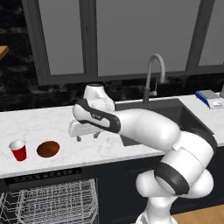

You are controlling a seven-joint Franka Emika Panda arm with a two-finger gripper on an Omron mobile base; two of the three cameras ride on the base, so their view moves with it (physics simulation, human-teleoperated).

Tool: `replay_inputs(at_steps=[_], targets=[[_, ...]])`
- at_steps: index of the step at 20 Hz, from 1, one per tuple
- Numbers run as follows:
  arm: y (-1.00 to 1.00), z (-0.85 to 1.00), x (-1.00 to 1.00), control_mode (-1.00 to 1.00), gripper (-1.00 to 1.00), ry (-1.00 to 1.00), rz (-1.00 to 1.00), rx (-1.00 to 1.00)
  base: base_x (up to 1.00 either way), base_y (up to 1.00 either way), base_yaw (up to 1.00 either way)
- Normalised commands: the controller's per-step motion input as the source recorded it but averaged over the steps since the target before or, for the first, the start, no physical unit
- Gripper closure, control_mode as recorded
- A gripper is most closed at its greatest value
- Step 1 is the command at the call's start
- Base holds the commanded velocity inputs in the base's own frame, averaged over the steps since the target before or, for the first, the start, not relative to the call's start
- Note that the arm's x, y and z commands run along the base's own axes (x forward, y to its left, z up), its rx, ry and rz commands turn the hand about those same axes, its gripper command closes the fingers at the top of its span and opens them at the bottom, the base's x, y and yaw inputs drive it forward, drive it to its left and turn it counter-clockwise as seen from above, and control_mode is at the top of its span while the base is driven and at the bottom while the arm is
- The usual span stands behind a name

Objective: Pick up the cup and bowl from the counter, place them in the dishwasher, and close the dishwasher door.

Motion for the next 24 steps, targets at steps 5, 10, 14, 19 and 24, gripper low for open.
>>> replay_inputs(at_steps=[5, 10, 14, 19, 24], targets=[[0.33, -0.03, 0.14, -1.00, -1.00, 0.00, 0.08, -0.06, 0.00, 0.00, 0.00], [0.46, -0.18, 0.33, -1.00, -1.00, 0.00, 0.06, -0.08, 0.00, 0.00, 0.00], [0.62, -0.33, 0.57, -1.00, -1.00, 0.00, 0.00, -0.10, 0.00, 0.00, 0.00], [0.66, -0.25, 0.59, -1.00, -1.00, 0.00, 0.00, -0.11, 0.00, 0.00, 0.00], [0.56, -0.06, 0.42, -1.00, -1.00, 0.01, 0.00, -0.10, 0.00, 0.00, 0.00]])
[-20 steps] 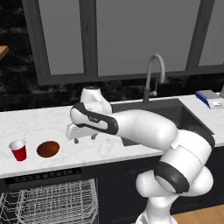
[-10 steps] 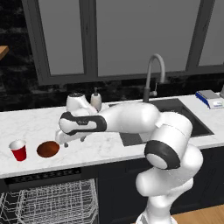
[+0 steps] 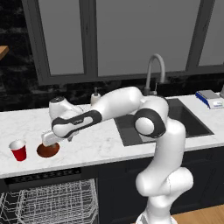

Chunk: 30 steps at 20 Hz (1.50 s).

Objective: Pick up the cup and bowl from the counter, place them in the dishwasher, and close the dishwasher door.

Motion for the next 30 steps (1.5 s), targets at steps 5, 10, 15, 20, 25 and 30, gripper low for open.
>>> replay_inputs(at_steps=[5, 10, 15, 20, 25, 30], targets=[[0.11, -0.06, 0.12, -1.00, -1.00, 0.00, 0.00, 0.00, 0.00, 0.00, 0.00], [0.00, -0.11, 0.00, -1.00, -1.00, 0.00, 0.00, 0.00, 0.00, 0.00, 0.00], [0.00, -0.45, 0.02, -1.00, -1.00, 0.00, 0.00, 0.00, 0.00, 0.00, 0.00], [0.00, -0.53, 0.14, -1.00, -1.00, 0.00, 0.00, 0.01, 0.00, 0.00, 0.00], [0.00, -0.55, 0.06, -1.00, -1.00, 0.00, 0.00, 0.05, 0.00, 0.00, 0.00], [0.00, -0.25, 0.00, -1.00, -1.00, 0.00, 0.00, 0.06, 0.00, 0.00, 0.00]])
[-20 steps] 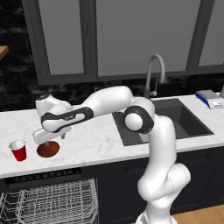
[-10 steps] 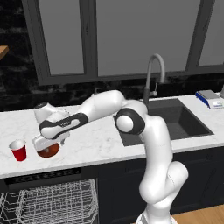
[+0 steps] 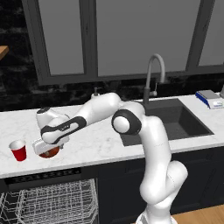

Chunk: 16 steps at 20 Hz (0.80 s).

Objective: Pick up the cup and bowl from the counter, place them in the dishwasher, and close the dishwasher door.

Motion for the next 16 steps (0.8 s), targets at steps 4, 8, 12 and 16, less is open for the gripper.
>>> replay_inputs(at_steps=[4, 8, 12, 16], targets=[[0.00, -0.18, 0.00, -1.00, 1.00, 0.00, 0.00, 0.03, 0.00, 0.00, 0.00], [0.00, -0.07, 0.00, -1.00, 1.00, 0.00, 0.00, 0.01, 0.00, 0.00, 0.00], [0.00, 0.00, 0.00, -1.00, 1.00, 0.00, 0.00, 0.00, 0.00, 0.00, 0.00], [-0.15, 0.00, 0.00, -1.00, 1.00, 0.00, -0.03, 0.00, 0.00, 0.00, 0.00]])
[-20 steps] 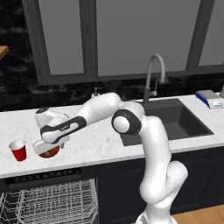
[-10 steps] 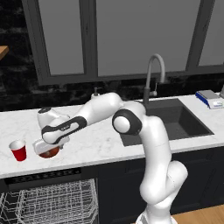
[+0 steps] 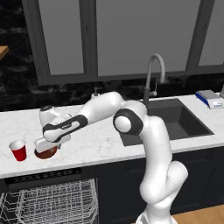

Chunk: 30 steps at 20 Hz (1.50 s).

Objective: Pick up the cup and bowl from the counter, place them in the dishwasher, and close the dishwasher door.

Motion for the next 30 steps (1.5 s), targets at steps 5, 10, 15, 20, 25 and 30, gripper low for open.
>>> replay_inputs(at_steps=[5, 10, 15, 20, 25, 30], targets=[[-0.53, 0.03, 0.00, -1.00, 1.00, 0.00, -0.11, 0.07, 0.00, 0.00, 0.00], [-0.66, 0.12, -0.32, -1.00, 1.00, -0.04, -0.05, 0.21, 0.00, 0.00, 0.00], [-0.51, 0.09, -0.62, -1.00, 1.00, -0.03, 0.00, 0.17, 0.00, 0.00, 0.00], [-0.21, 0.07, -0.90, -1.00, 1.00, -0.11, 0.00, 0.09, 0.00, 0.00, 0.00], [0.10, 0.24, -0.97, -1.00, 1.00, -0.08, 0.00, -0.02, 0.00, 0.00, 0.00], [0.32, 0.20, -0.81, -1.00, 1.00, -0.03, 0.00, -0.12, 0.00, 0.00, 0.00]])
